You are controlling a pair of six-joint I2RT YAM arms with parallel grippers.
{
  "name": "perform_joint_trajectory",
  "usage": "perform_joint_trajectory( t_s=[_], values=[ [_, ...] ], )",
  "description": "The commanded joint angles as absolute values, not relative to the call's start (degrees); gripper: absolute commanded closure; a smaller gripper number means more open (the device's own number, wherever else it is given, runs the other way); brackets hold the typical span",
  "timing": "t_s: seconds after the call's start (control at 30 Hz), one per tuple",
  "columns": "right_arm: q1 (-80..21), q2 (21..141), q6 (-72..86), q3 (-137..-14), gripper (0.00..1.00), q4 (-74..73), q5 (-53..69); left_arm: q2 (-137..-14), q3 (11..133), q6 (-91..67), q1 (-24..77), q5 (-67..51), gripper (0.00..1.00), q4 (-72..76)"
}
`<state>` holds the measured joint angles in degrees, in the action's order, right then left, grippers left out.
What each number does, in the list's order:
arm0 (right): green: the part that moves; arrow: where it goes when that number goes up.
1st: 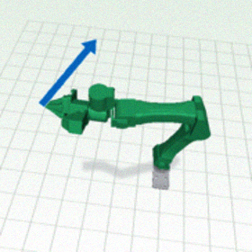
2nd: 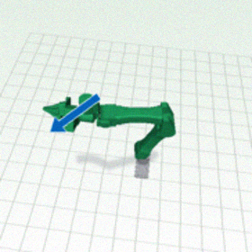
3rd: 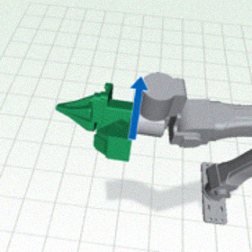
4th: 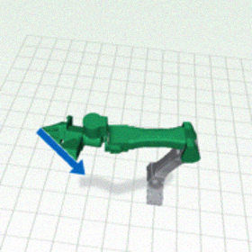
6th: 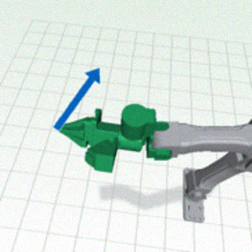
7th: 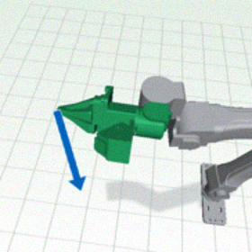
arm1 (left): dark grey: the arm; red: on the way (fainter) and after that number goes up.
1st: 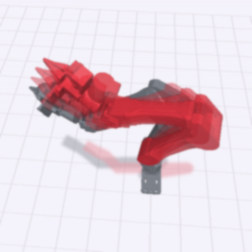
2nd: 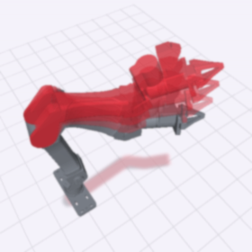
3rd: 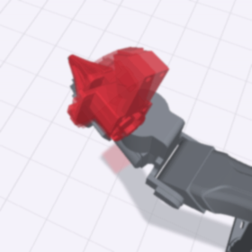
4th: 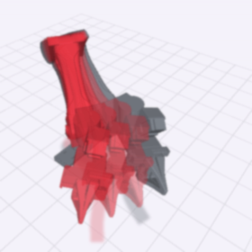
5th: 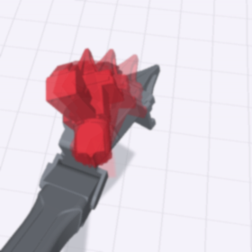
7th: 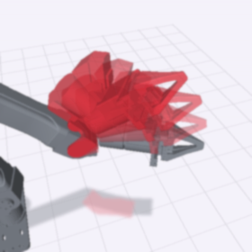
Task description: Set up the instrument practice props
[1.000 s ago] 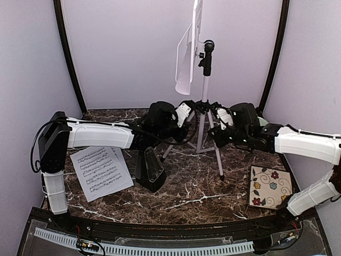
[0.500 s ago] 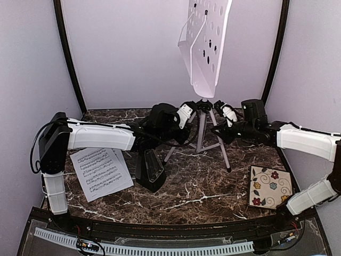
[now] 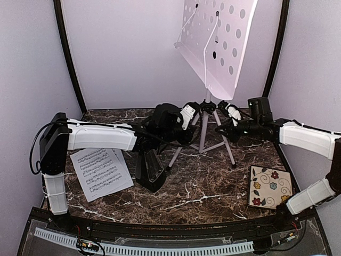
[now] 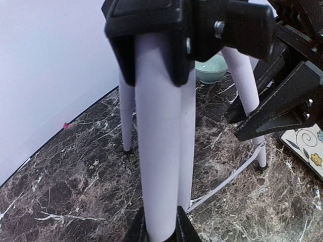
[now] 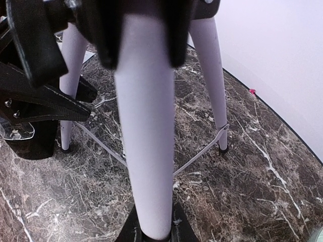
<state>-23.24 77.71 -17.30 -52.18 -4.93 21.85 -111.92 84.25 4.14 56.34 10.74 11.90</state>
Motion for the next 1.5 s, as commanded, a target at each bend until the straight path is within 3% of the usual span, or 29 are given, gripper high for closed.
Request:
perform_joint_trajectory(
  t_s=[0.0,0.13,0.3,0.6,0.97,1.47],
  values=[
    [-17.3,79.6,-15.5,-55.0,1.0,-6.1,14.7,-107.6,82.2,2.8,57.4,2.5,0.78,7.2],
    [-17.3,79.4,-17.2,-54.8,1.0,-6.9,18.6,-105.2,80.3,6.4,56.8,-2.0,0.5,7.6],
    [-17.2,78.4,-19.0,-53.8,1.0,-7.2,20.6,-101.7,79.3,7.7,51.6,-14.2,0.39,6.9],
    [-17.3,77.6,-19.8,-52.9,1.0,-7.4,23.2,-103.7,84.4,11.7,42.2,-20.3,0.38,5.6],
    [-18.4,78.0,-19.4,-52.4,1.0,-7.2,24.5,-126.7,108.8,21.3,39.5,-31.4,0.38,1.8],
    [-19.0,79.1,-18.9,-52.4,1.0,-7.3,25.7,-145.4,126.5,16.6,39.6,-42.0,0.38,20.9]
  ],
)
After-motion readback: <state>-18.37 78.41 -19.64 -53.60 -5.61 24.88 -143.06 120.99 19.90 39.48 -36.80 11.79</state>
